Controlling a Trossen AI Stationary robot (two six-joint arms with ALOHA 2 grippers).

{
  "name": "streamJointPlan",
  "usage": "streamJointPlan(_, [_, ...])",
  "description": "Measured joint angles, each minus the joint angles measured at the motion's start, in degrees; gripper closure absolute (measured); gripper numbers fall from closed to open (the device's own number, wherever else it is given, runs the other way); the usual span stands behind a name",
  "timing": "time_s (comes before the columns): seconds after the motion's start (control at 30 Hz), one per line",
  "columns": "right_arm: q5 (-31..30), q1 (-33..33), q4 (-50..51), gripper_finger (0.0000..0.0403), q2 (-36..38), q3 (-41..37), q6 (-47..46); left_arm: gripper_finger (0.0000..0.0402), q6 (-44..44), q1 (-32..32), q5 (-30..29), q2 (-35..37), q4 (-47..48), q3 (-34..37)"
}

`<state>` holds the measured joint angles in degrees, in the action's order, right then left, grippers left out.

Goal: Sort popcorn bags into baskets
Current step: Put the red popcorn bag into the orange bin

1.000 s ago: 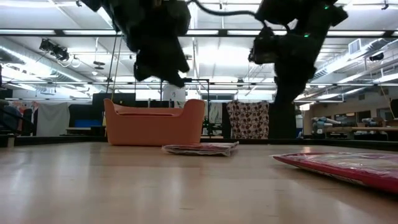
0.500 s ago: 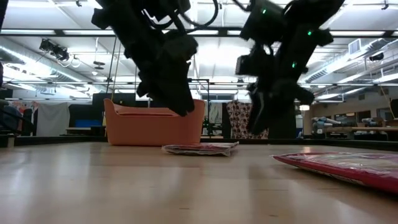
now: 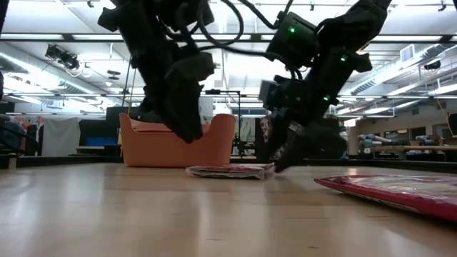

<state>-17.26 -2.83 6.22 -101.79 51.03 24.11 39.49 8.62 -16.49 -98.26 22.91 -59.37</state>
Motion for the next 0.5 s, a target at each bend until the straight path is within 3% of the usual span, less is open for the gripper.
streamJointPlan(0.33, [1.1,1.1,-5.1,0.0192,-0.4,0.1,6.1,0.0237,1.2,1.6,0.2,0.2,8.8,0.0])
streamJointPlan(0.5, [5.1,1.3,-5.4,0.0199,-0.4,0.1,11.6,0.0237,-1.1,2.4,-0.1,0.1,8.8,0.0])
